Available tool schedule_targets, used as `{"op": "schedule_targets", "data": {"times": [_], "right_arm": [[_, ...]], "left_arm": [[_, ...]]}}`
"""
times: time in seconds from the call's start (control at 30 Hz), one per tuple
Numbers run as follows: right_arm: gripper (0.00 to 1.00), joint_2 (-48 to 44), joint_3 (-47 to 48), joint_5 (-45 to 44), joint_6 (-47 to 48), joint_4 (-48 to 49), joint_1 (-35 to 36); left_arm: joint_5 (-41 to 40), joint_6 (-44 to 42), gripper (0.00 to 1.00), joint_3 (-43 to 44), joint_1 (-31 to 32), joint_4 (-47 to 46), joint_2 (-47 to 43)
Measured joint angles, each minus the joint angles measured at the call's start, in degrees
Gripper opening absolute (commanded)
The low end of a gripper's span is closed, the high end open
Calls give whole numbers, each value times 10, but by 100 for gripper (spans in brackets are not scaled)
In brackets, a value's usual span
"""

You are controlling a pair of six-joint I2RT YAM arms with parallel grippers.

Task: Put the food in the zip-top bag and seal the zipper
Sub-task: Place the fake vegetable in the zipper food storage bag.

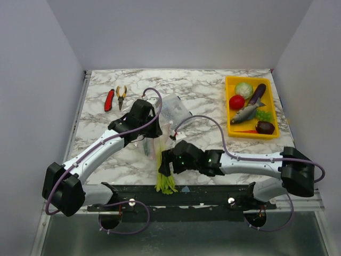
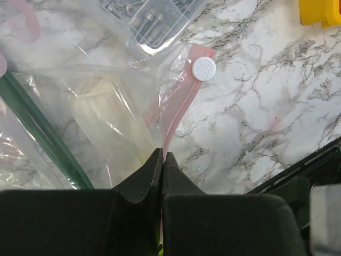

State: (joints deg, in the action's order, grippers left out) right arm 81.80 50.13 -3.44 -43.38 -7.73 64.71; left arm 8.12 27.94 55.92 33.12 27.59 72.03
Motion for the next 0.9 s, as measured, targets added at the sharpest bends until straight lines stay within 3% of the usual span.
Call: {"op": "schedule_targets", "data": {"times": [0.1, 0.27, 0.43, 0.53, 0.6, 0.67, 0.77, 0.9], "right_arm": [[80, 9, -37, -76, 5, 24, 65], [84, 75, -53, -193, 15, 87, 97], [90, 130, -53, -247, 25, 170, 113], [89, 160, -52, -265, 31, 201, 114], [84, 180, -45, -294, 27, 201, 116], [70, 196, -30, -324, 19, 195, 120], [40, 205, -24, -364, 15, 181, 132], [21, 194, -25, -374, 16, 163, 142]], "left_arm": [[0, 0, 0, 0, 0, 0, 0], [0, 0, 0, 0, 0, 0, 0], [1, 0, 0, 0, 0, 0, 0], [1, 0, 0, 0, 0, 0, 0], [1, 0, 0, 0, 0, 0, 0], [1, 0, 0, 0, 0, 0, 0], [1, 0, 0, 0, 0, 0, 0], [3, -3, 0, 0, 0, 0, 0]]}}
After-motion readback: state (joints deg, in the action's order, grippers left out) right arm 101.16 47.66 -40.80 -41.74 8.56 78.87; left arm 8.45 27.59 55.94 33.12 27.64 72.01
